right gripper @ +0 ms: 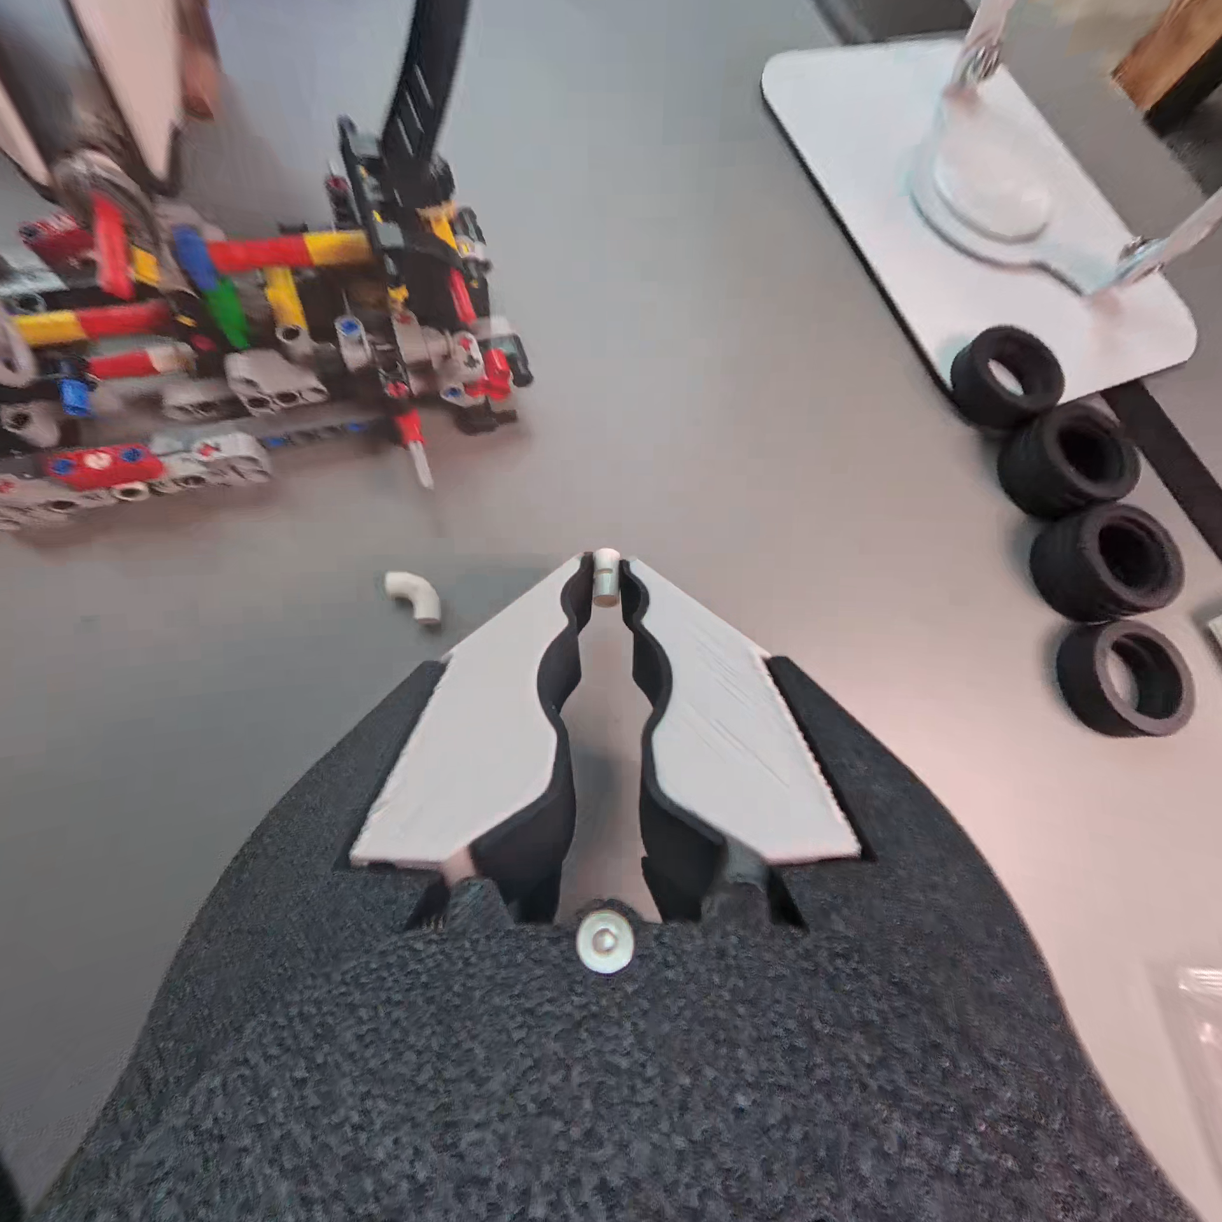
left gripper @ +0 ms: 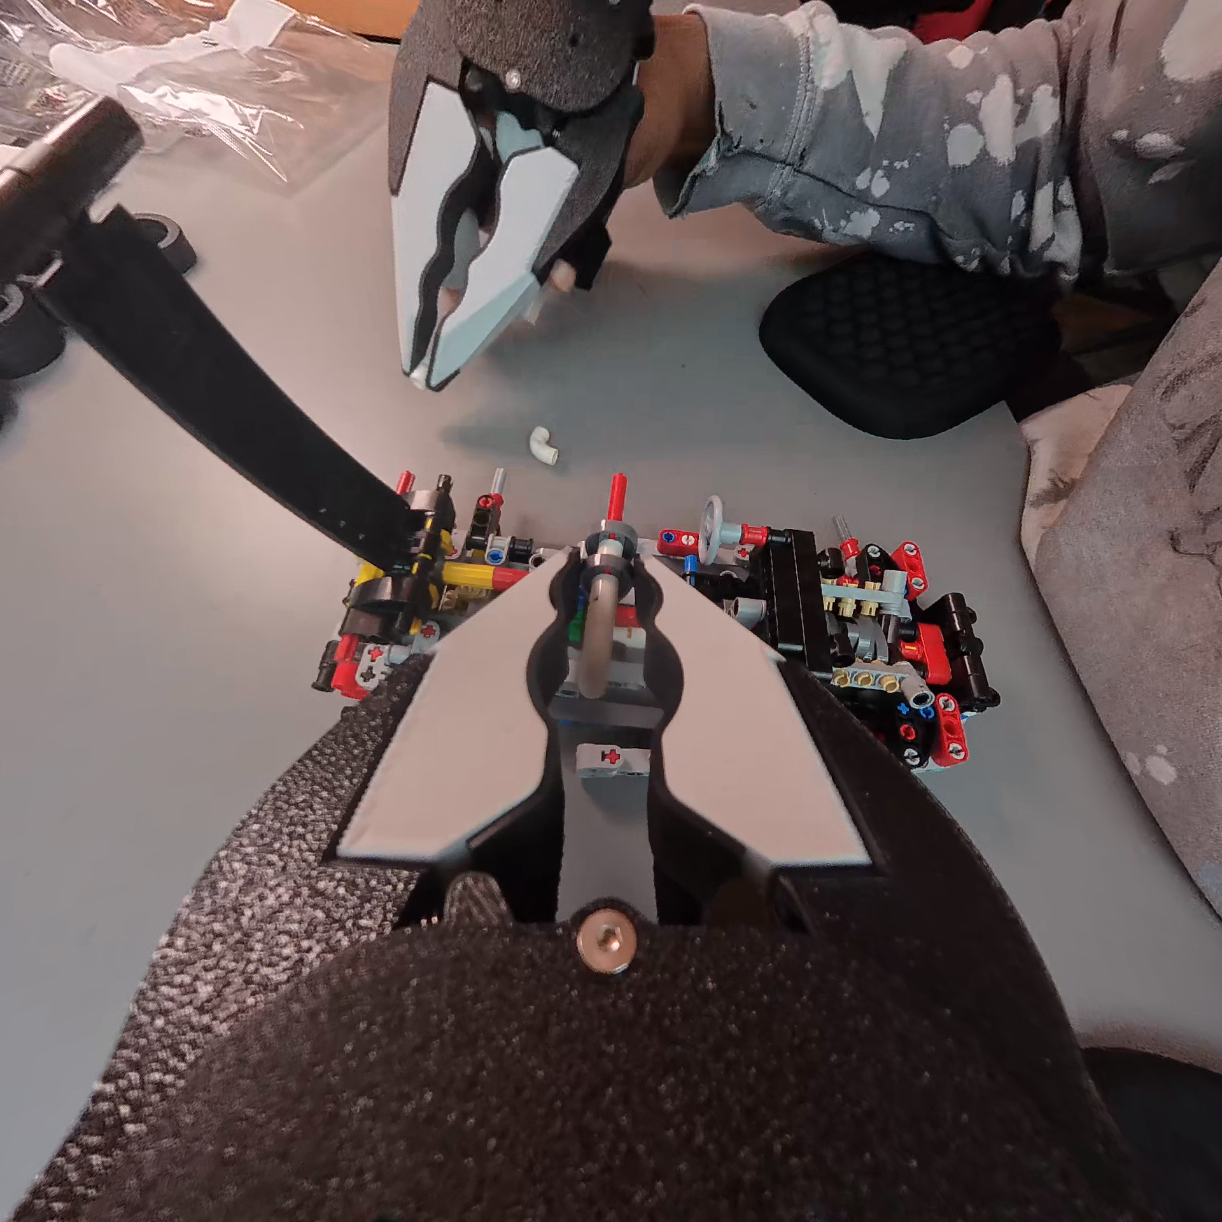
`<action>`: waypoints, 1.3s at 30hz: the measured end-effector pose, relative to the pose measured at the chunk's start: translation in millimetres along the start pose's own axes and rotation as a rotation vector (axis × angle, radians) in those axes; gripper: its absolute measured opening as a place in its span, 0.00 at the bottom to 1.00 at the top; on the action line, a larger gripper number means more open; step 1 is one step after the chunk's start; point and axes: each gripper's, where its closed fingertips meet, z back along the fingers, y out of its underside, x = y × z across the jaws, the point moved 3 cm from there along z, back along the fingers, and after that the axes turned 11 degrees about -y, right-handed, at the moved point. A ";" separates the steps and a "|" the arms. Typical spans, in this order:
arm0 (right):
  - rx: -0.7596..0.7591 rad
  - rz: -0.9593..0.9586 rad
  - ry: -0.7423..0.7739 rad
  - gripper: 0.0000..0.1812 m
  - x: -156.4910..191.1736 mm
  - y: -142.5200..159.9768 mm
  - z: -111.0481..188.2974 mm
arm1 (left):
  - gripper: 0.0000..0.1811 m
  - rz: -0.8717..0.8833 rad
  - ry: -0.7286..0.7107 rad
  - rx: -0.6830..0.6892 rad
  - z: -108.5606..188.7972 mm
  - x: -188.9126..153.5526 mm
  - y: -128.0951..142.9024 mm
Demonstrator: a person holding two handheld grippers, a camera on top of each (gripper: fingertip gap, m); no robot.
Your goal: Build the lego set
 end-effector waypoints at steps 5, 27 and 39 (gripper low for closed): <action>0.058 0.015 0.025 0.11 -0.3 4.9 -9.7 | 0.09 -0.004 -0.015 -0.008 -0.1 -0.6 0.1; -0.204 0.157 -0.367 0.03 102.3 -69.9 -26.8 | 0.08 -0.054 -0.004 0.038 -0.1 -4.1 5.7; -0.261 0.170 -0.365 0.09 106.6 -77.3 -33.7 | 0.08 -0.076 -0.002 0.031 0.5 -6.0 6.3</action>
